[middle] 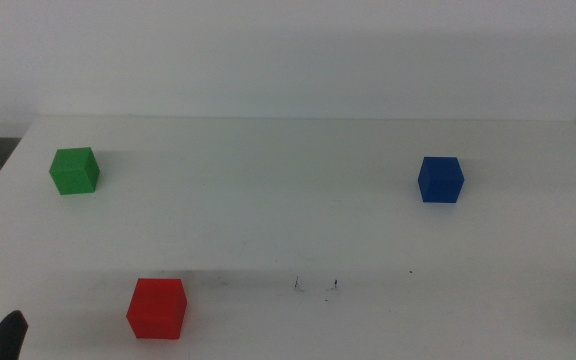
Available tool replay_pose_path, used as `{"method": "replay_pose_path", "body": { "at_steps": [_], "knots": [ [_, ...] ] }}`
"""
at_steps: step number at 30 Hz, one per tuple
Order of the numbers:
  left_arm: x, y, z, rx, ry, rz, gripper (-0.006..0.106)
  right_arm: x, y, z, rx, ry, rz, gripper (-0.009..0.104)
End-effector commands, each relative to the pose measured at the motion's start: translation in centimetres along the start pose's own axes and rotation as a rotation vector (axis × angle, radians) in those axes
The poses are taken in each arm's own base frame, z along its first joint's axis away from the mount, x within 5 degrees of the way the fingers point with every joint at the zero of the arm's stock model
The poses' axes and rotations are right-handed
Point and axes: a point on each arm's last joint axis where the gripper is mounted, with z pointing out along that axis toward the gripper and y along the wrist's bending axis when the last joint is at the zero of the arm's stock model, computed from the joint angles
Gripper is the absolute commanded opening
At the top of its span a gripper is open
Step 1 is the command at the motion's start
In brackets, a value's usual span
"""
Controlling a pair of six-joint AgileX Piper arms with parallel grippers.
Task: Stack red cubes first, then green, then blue cubes in a specific spot.
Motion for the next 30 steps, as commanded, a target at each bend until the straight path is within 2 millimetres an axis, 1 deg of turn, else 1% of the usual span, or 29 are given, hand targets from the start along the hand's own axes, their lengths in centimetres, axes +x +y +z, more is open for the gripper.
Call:
{"method": "replay_pose_path", "body": {
  "at_steps": [1, 4, 5, 8, 10, 12, 14, 16, 17, 19, 22, 25, 30],
  "knots": [
    [-1.5, -0.1, -0.1, -0.007, 0.028, 0.003, 0.086, 0.1, 0.0, 0.0, 0.006, -0.007, -0.016, 0.093],
    [-4.9, -0.6, 0.6, -0.012, 0.211, -0.031, 0.086, 0.1, 0.0, 0.0, 0.006, -0.007, -0.016, 0.093],
    [-6.1, -0.8, 1.1, -0.007, 0.279, -0.047, 0.086, 0.1, 0.0, 0.0, 0.006, -0.007, -0.016, 0.093],
    [-9.1, -1.6, 2.7, 0.007, 0.475, -0.109, 0.086, 0.1, 0.0, 0.0, 0.006, -0.007, -0.016, 0.093],
    [-10.4, -2.0, 4.1, 0.014, 0.608, -0.135, 0.086, 0.1, 0.0, 0.0, 0.006, -0.007, -0.016, 0.093],
    [-11.6, -2.4, 5.9, 0.022, 0.743, -0.157, 0.086, 0.1, 0.0, 0.0, 0.006, -0.007, -0.016, 0.093],
    [-12.1, -2.8, 7.7, 0.029, 0.879, -0.161, 0.086, 0.1, 0.0, 0.0, 0.006, -0.007, -0.016, 0.093],
    [-12.2, -3.4, 9.5, 0.037, 0.970, -0.125, 0.086, 0.1, 0.0, 0.0, 0.006, -0.007, -0.016, 0.093],
    [-12.1, -4.3, 11.4, 0.050, 1.012, -0.072, 0.086, 0.1, 0.0, 0.0, 0.006, -0.007, -0.016, 0.093],
    [-11.6, -5.6, 13.4, 0.039, 1.041, -0.041, 0.086, 0.1, 0.0, 0.0, 0.006, -0.007, -0.016, 0.093],
    [-10.5, -7.4, 15.6, -0.004, 1.080, -0.047, 0.086, 0.1, 0.0, 0.0, 0.006, -0.007, -0.016, 0.093],
    [-8.9, -8.8, 17.5, -0.004, 1.096, 0.006, 0.086, 0.1, 0.0, 0.0, 0.006, -0.007, -0.016, 0.093],
    [-6.1, -9.3, 19.8, -0.015, 1.161, -0.007, 0.086, 0.1, 0.0, 0.0, 0.006, -0.007, -0.016, 0.093]
  ]
}}
